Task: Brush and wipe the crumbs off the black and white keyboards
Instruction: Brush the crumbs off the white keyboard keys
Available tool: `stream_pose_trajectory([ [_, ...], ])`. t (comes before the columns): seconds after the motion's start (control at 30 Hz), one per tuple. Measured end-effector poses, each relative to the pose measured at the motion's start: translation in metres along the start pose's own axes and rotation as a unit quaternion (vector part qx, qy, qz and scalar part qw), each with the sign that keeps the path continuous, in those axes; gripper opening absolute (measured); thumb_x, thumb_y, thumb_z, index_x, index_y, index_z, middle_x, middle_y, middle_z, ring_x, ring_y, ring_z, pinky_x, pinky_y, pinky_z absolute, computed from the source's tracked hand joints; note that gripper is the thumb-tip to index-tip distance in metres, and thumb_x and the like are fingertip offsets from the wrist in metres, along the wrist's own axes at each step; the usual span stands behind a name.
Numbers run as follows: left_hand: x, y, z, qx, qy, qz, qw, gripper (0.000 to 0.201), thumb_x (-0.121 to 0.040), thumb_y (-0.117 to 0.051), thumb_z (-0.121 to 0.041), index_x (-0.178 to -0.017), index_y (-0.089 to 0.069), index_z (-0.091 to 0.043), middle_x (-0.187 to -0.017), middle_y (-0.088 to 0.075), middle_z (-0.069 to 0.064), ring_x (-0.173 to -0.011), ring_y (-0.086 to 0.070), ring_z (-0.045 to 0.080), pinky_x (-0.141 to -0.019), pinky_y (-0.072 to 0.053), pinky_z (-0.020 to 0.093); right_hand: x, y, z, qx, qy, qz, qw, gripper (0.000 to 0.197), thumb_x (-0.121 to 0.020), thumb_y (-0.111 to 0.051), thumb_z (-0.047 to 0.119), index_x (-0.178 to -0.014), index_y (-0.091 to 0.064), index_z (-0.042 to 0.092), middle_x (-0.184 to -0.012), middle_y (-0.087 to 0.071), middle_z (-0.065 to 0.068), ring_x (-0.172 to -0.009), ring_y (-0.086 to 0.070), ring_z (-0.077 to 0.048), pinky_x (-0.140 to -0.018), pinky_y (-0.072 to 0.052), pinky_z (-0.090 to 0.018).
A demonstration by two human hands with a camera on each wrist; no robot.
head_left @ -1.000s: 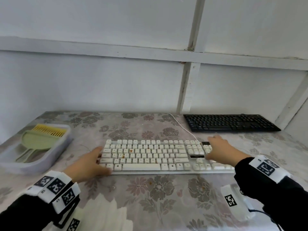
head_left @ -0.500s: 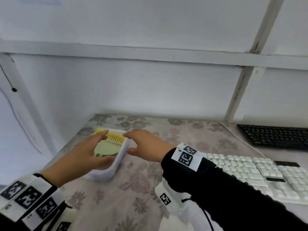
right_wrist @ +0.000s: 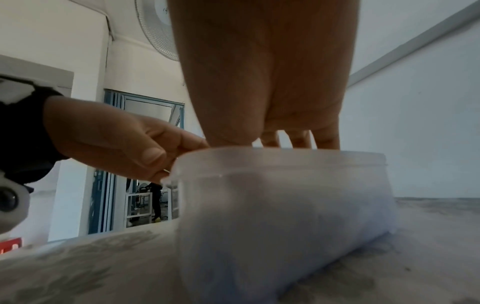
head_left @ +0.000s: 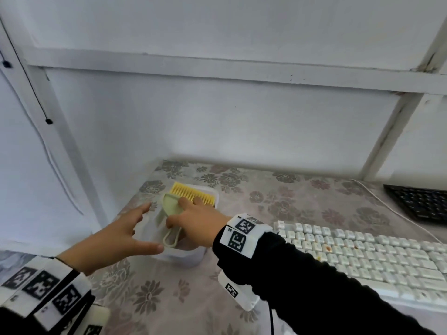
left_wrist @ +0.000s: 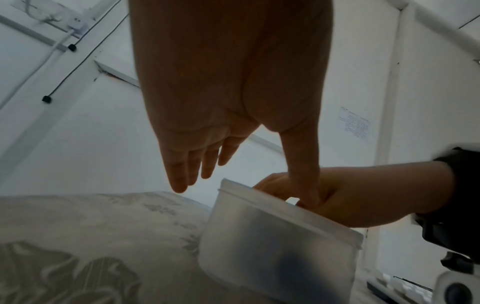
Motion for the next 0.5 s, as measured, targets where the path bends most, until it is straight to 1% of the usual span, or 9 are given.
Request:
stream_pose_trajectory([
  [0.07,-0.003,0.000,0.001,0.007,-0.001,0.007,1.000,0.123,-0.047,-0.084,-0.055,-0.147,-0.015,-0.032,-0.149,-0.024,-0.015,-0.134,-0.029,0.007,-0.103,-0.031,0.025,0.000,0.001,0.000,0.020,0.010,-0.025,0.999,0.033,-0.095,-0.049,0.030,-0.127,-0.051,0.024,-0.134,-0.037,-0.014,-0.119,-0.038,-0.038,-0.091,-0.041,-0.048],
  [0.13,-0.006,0.000,0.000,0.013,-0.010,0.020,1.000,0.124,-0.044,-0.083,-0.059,-0.146,-0.018,-0.031,-0.149,-0.028,-0.014,-0.131,-0.035,0.008,-0.103,-0.035,0.025,0.001,0.001,-0.001,0.035,0.023,-0.054,0.998,0.029,-0.096,-0.045,0.027,-0.124,-0.050,0.021,-0.130,-0.041,-0.012,-0.114,-0.042,-0.038,-0.083,-0.042,-0.047],
  [0.23,-0.006,-0.003,-0.007,0.011,-0.029,0.023,0.999,0.117,-0.039,-0.079,-0.065,-0.139,-0.025,-0.038,-0.134,-0.040,-0.022,-0.116,-0.048,0.000,-0.087,-0.044,0.014,0.006,0.005,-0.009,0.012,0.042,-0.123,0.991,0.025,-0.095,-0.044,0.019,-0.119,-0.049,0.018,-0.127,-0.047,-0.008,-0.107,-0.047,-0.034,-0.077,-0.044,-0.042],
  [0.27,-0.006,-0.003,-0.009,0.002,-0.028,0.016,0.999,0.118,-0.041,-0.078,-0.065,-0.141,-0.024,-0.036,-0.135,-0.039,-0.021,-0.117,-0.047,0.002,-0.089,-0.044,0.015,0.009,0.009,-0.013,-0.014,0.046,-0.153,0.987,0.025,-0.094,-0.045,0.015,-0.118,-0.050,0.017,-0.127,-0.049,-0.007,-0.104,-0.049,-0.033,-0.077,-0.046,-0.041],
  [0.3,-0.005,-0.004,-0.013,-0.013,-0.028,0.005,1.000,0.122,-0.041,-0.078,-0.067,-0.144,-0.023,-0.033,-0.140,-0.037,-0.016,-0.123,-0.044,0.007,-0.095,-0.042,0.021,0.012,0.013,-0.017,-0.050,0.046,-0.185,0.980,0.025,-0.093,-0.045,0.010,-0.117,-0.051,0.015,-0.127,-0.051,-0.007,-0.102,-0.051,-0.033,-0.076,-0.046,-0.041],
  [0.37,-0.006,-0.007,-0.023,-0.050,-0.033,-0.020,0.998,0.128,-0.039,-0.075,-0.073,-0.146,-0.022,-0.027,-0.147,-0.032,-0.007,-0.129,-0.037,0.011,-0.105,-0.035,0.028,0.026,0.026,-0.026,-0.145,0.033,-0.261,0.954,0.022,-0.093,-0.047,0.008,-0.113,-0.054,0.012,-0.122,-0.056,-0.008,-0.095,-0.056,-0.031,-0.074,-0.047,-0.039],
  [0.4,-0.006,-0.009,-0.030,-0.062,-0.041,-0.033,0.997,0.119,-0.048,-0.076,-0.068,-0.146,-0.022,-0.026,-0.148,-0.032,-0.006,-0.128,-0.037,0.011,-0.106,-0.032,0.029,0.037,0.033,-0.031,-0.200,0.020,-0.302,0.932,0.018,-0.093,-0.048,0.009,-0.109,-0.056,0.011,-0.116,-0.059,-0.007,-0.090,-0.057,-0.028,-0.072,-0.046,-0.038],
  [0.47,-0.007,-0.014,-0.045,-0.076,-0.056,-0.053,0.994,0.092,-0.072,-0.073,-0.044,-0.146,-0.022,-0.026,-0.150,-0.031,-0.004,-0.130,-0.036,0.012,-0.108,-0.029,0.029,0.059,0.047,-0.044,-0.303,-0.019,-0.367,0.880,0.011,-0.093,-0.050,0.011,-0.101,-0.059,0.011,-0.101,-0.063,-0.006,-0.080,-0.057,-0.023,-0.071,-0.044,-0.035],
  [0.5,-0.008,-0.019,-0.054,-0.084,-0.066,-0.052,0.993,0.086,-0.076,-0.071,-0.039,-0.146,-0.022,-0.027,-0.150,-0.030,-0.005,-0.132,-0.035,0.014,-0.109,-0.029,0.030,0.073,0.052,-0.054,-0.343,-0.042,-0.386,0.855,0.008,-0.093,-0.052,0.013,-0.097,-0.059,0.011,-0.095,-0.064,-0.006,-0.077,-0.057,-0.021,-0.070,-0.044,-0.033],
])
Point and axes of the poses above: each hand's wrist, its own x-axis away from the middle knuckle, its own y-axis out of the back of the hand, z = x × y, the point moved 2 cm from there along -x, towards the middle knuckle
